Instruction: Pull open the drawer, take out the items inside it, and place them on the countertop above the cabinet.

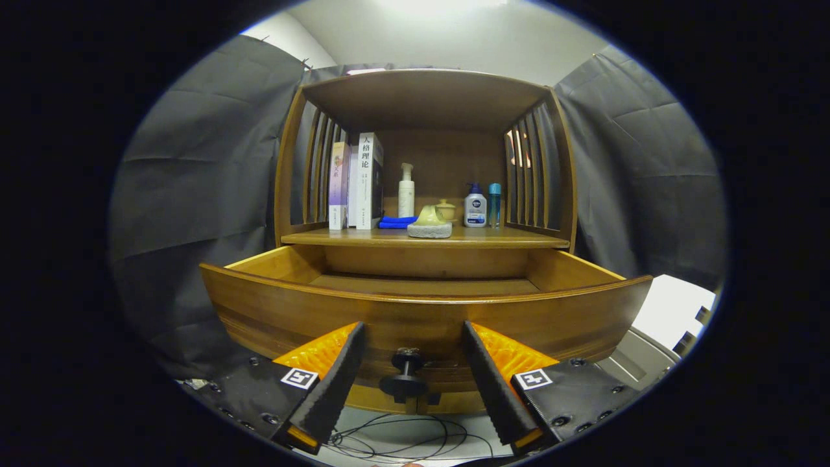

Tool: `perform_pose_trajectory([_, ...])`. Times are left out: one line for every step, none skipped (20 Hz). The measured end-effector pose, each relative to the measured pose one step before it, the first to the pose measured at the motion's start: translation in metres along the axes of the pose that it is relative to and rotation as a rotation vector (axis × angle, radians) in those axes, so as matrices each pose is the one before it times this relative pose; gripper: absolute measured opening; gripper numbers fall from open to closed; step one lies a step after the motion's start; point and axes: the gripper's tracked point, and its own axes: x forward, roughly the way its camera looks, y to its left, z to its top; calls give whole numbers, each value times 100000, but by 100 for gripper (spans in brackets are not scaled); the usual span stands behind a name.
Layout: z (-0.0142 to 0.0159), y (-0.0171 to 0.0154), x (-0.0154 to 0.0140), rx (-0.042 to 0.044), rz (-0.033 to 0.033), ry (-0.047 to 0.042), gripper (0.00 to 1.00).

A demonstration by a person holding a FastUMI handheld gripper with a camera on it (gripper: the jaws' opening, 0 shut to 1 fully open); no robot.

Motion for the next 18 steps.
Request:
perform_pose_trajectory([105, 22, 108, 1107, -344, -230, 94])
perform_pose_trajectory([-28, 19, -11, -309, -316, 150, 94])
perform_pose_trajectory([-54, -99, 164, -886, -724, -44, 94])
perform_pose_trajectory([63, -209, 345, -1229, -973, 227, 94])
perform_pose_trajectory([-110, -174, 207, -1632, -1008, 319, 94])
perform_pose_trajectory([-19, -226, 317, -1626, -417, 579, 95])
perform_pose_trajectory([40, -37, 332, -889, 321, 210, 95])
perform_pose_trajectory([49, -198, 210, 230, 616, -126, 95])
perform_pose_trajectory([115, -140, 370, 772, 671, -6, 96])
perform_pose_trajectory([173, -127, 318, 399, 353, -338, 96])
perform_pose_trajectory([87, -95, 343, -379, 316, -96, 97])
perform_pose_trajectory([354, -13, 175, -134, -133, -1273, 97])
perform_pose_trajectory([312, -4, 483, -156, -49, -502, 97])
perform_pose_trajectory([-30, -32, 364, -126, 66, 1313, 97])
perform_pose_trajectory([240, 55, 352, 137, -157, -322, 97])
perform_pose_trajectory([179, -64, 692, 108, 311, 649, 96])
perform_pose_trajectory([-177, 47, 72, 417, 82, -389, 96])
perform_pose_trajectory([43, -30, 474, 150, 89, 520, 96])
